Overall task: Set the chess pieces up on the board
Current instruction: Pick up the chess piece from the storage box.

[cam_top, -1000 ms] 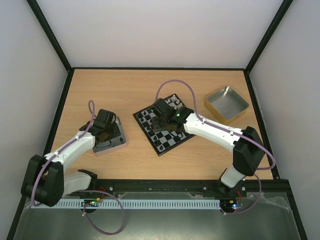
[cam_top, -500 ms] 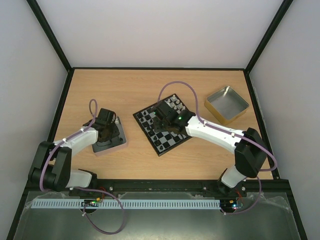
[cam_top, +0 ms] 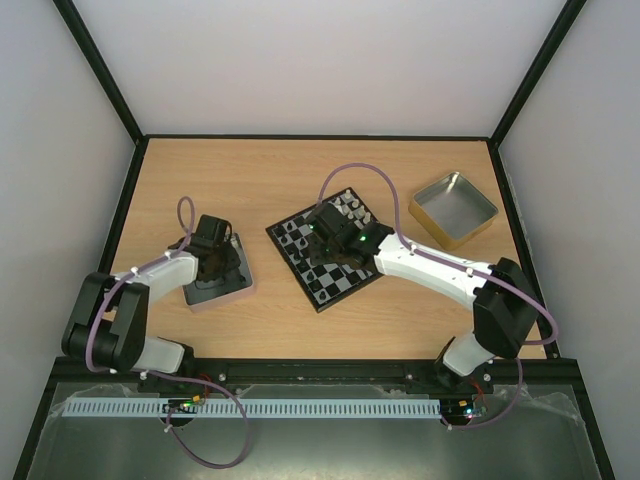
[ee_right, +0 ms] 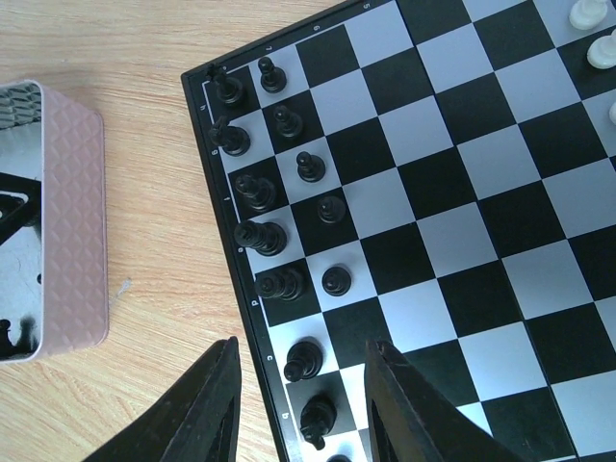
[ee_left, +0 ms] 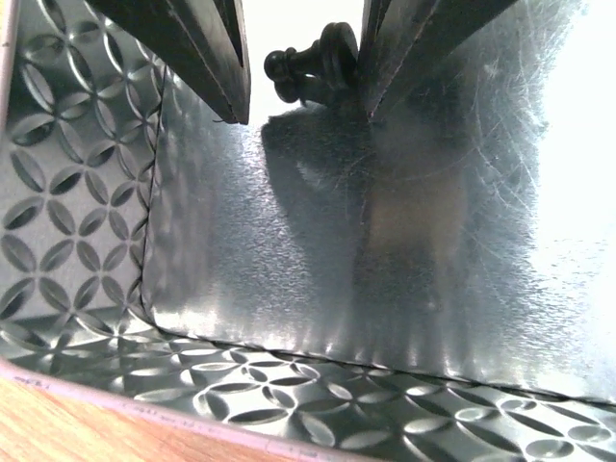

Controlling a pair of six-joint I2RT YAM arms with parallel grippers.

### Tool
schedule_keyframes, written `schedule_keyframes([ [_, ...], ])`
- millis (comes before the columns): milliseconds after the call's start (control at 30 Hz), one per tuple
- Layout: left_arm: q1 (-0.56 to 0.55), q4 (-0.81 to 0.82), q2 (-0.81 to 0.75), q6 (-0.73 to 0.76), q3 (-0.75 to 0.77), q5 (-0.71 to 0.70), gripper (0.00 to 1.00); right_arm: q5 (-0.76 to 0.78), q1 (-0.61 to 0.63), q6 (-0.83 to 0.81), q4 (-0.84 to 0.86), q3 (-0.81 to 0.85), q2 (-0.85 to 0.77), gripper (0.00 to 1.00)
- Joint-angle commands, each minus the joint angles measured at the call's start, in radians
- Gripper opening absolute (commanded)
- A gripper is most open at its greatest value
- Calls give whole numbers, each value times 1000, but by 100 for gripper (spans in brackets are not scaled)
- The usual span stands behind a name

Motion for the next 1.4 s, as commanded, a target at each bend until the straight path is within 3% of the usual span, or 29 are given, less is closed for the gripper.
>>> schedule_keyframes([
  [0,6,-6,35,-8,16,20,31,34,-3,-4,25,-16,-32,35],
  [467,5,-57,101,89,82,3,11,33,-3,5,46,-30,-41,34],
  [1067,6,-17,5,70,4,-13,2,-86,-5,61,145,-48,-21,34],
  [1367,7,5,-96,44,-33,-9,2,-260,-4,78,281,-52,17,36],
])
